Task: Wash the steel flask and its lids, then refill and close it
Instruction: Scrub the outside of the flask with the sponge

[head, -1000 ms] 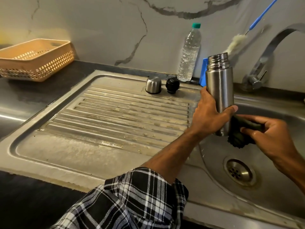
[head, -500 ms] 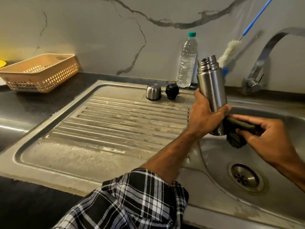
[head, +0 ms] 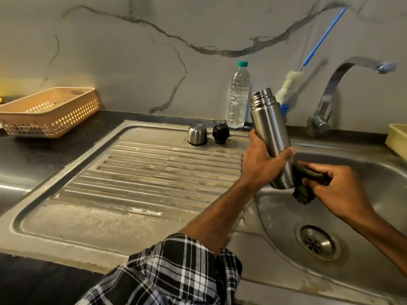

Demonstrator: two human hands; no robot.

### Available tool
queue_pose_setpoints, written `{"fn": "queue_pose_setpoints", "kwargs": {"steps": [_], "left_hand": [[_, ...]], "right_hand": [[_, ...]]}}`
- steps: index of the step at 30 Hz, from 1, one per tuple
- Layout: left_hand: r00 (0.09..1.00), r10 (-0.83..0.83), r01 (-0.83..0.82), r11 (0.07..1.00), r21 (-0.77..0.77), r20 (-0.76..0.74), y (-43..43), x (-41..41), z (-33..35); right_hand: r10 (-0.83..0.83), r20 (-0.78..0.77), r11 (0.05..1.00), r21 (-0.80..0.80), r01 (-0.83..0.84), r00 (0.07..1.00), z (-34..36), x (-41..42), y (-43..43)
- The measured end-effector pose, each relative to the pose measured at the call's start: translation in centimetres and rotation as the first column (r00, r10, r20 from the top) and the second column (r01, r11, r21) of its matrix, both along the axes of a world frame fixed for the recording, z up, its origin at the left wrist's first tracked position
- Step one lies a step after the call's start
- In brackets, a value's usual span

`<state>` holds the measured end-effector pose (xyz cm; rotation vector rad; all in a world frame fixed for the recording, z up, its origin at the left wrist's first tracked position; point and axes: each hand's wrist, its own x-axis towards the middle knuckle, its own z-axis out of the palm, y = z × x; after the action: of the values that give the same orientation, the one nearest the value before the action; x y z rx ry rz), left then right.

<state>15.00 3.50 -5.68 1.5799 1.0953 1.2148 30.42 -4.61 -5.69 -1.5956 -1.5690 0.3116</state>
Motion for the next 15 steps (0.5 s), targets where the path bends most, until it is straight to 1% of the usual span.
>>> {"fn": "queue_pose_setpoints", "kwargs": {"steps": [2, 5, 8, 12, 15], "left_hand": [[1.000, -0.022, 0.022, 1.000, -0.004, -0.010, -0.1, 0.4, 0.0], [1.000, -0.023, 0.023, 1.000, 0.010, -0.008, -0.2, 0.5, -0.1], [1.000, -0.019, 0.019, 1.000, 0.018, 0.014, -0.1, 0.3, -0.3], [0.998, 0.042, -0.044, 0.998, 0.054, 0.037, 0.1, 0.0, -0.1], [0.995, 0.098, -0.100, 0.991, 0.087, 0.025, 0.7, -0.7, -0.1]], "right_hand": [[-0.040, -0.031, 0.998, -0.044, 0.039, 0.999, 0.0, 0.5, 0.4], [-0.058, -0.054, 0.994, -0.090, 0.053, 0.997, -0.4, 0.9, 0.7], [-0.078, -0.131, 0.992, -0.109, 0.064, 0.988, -0.6, 1.0, 1.3], [-0.093, -0.196, 0.992, -0.103, 0.073, 0.976, 0.2, 0.5, 3.8], [-0.064, -0.240, 0.995, -0.088, 0.044, 0.969, 0.5, -0.7, 5.8]]}}
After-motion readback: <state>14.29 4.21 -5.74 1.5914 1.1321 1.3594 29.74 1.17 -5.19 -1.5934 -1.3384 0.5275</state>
